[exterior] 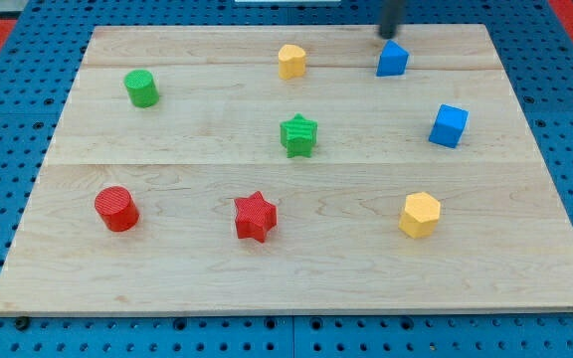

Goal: Move the blue triangle towards the top right of the green star

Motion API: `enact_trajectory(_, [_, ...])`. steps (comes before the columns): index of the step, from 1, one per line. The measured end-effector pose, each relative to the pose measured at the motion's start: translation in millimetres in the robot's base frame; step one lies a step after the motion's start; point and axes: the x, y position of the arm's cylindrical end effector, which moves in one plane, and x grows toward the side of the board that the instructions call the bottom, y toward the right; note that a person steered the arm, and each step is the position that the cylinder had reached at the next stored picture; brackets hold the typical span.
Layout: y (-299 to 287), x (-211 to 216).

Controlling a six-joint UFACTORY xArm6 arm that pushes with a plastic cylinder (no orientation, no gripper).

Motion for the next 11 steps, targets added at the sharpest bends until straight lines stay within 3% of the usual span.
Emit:
enact_trajectory(1, [-81.5,42.3])
enact_trajectory(2, [-66.5,102.1])
enact_trajectory(3, [-65.8,102.3])
enact_trajectory(7, [91.7,113.7])
enact_trajectory(8, [91.7,115.7])
enact_trajectory(10, [61.7,45.8])
enact_trajectory(11, [24.3,77.2])
